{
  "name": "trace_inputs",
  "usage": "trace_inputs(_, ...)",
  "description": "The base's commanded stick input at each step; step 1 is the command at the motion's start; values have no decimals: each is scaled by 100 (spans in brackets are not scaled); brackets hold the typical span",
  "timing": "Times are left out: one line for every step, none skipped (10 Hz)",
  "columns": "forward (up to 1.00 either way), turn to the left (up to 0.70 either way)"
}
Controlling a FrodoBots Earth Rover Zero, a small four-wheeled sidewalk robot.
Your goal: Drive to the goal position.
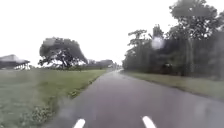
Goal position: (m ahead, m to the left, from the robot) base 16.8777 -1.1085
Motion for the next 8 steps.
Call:
trace_inputs(70, 0)
trace_inputs(70, 0)
trace_inputs(70, 0)
trace_inputs(70, 0)
trace_inputs(70, 0)
trace_inputs(70, 0)
trace_inputs(70, 0)
trace_inputs(70, 0)
